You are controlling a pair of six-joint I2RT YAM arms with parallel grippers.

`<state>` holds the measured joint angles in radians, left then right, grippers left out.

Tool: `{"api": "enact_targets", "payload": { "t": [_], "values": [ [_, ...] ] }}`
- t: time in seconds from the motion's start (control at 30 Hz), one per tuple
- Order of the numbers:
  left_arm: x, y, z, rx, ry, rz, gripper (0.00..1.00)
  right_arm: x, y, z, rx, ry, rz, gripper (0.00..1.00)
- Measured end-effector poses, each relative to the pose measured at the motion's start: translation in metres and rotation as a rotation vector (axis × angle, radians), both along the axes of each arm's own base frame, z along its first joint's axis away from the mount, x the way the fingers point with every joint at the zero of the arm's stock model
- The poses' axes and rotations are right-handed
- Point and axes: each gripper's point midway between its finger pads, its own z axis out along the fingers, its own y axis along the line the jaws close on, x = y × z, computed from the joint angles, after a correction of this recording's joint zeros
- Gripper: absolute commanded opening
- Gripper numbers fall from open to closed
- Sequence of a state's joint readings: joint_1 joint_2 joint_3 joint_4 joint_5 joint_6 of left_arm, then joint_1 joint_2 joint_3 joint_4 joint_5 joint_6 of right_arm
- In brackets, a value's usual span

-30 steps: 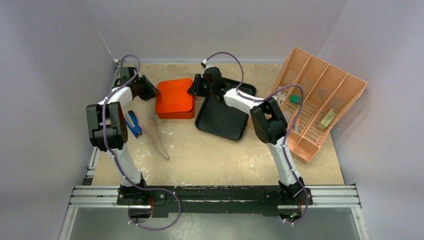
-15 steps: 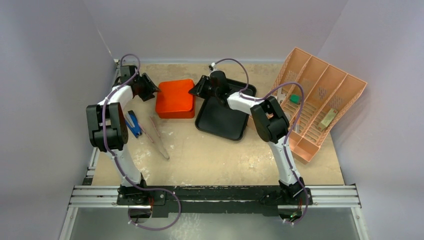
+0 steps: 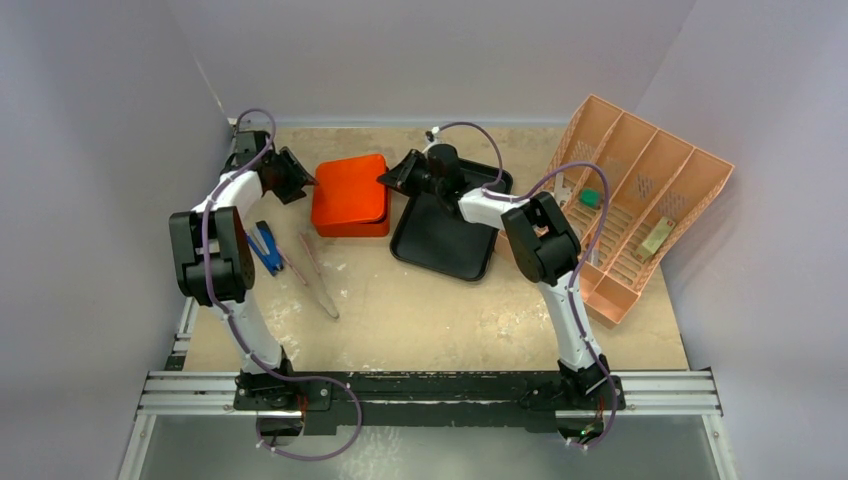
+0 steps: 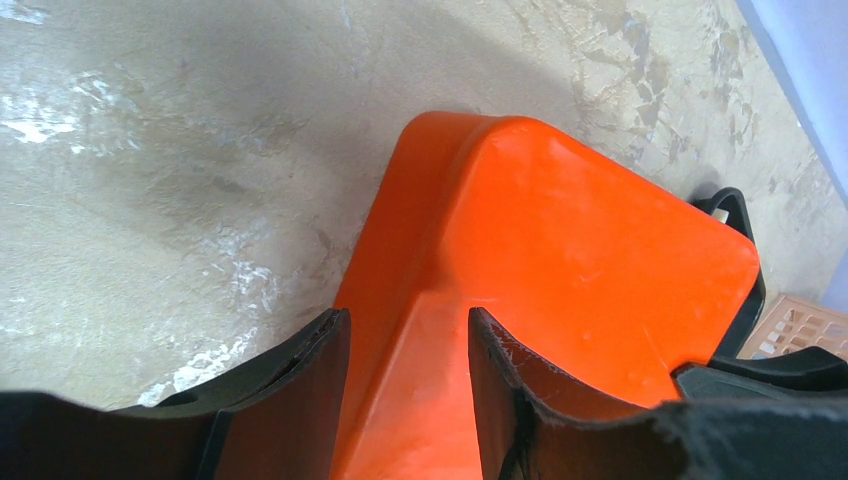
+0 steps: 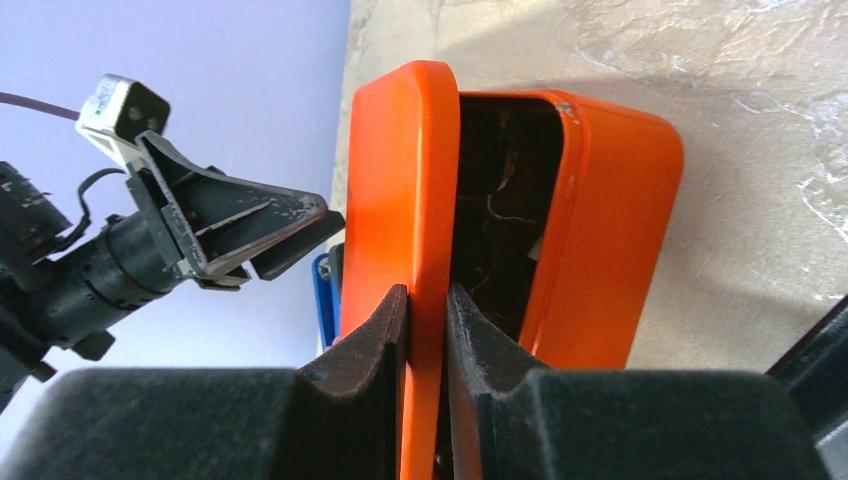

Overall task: Pack the chocolate
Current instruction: Close the box lid on the packing box.

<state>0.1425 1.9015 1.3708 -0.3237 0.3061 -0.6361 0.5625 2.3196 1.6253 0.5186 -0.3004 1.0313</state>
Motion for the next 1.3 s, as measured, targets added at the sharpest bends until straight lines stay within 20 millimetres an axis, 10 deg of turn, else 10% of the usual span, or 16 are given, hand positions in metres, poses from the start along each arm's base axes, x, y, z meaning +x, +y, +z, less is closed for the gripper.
{"api": "enact_targets", "payload": {
  "t": [1.3],
  "values": [
    [0.001,-0.006,0.017,-0.130,-0.028,0.010,0.45,0.010,-0.005,0.032,0.268,0.085,-0.080,0.00]
  ]
}}
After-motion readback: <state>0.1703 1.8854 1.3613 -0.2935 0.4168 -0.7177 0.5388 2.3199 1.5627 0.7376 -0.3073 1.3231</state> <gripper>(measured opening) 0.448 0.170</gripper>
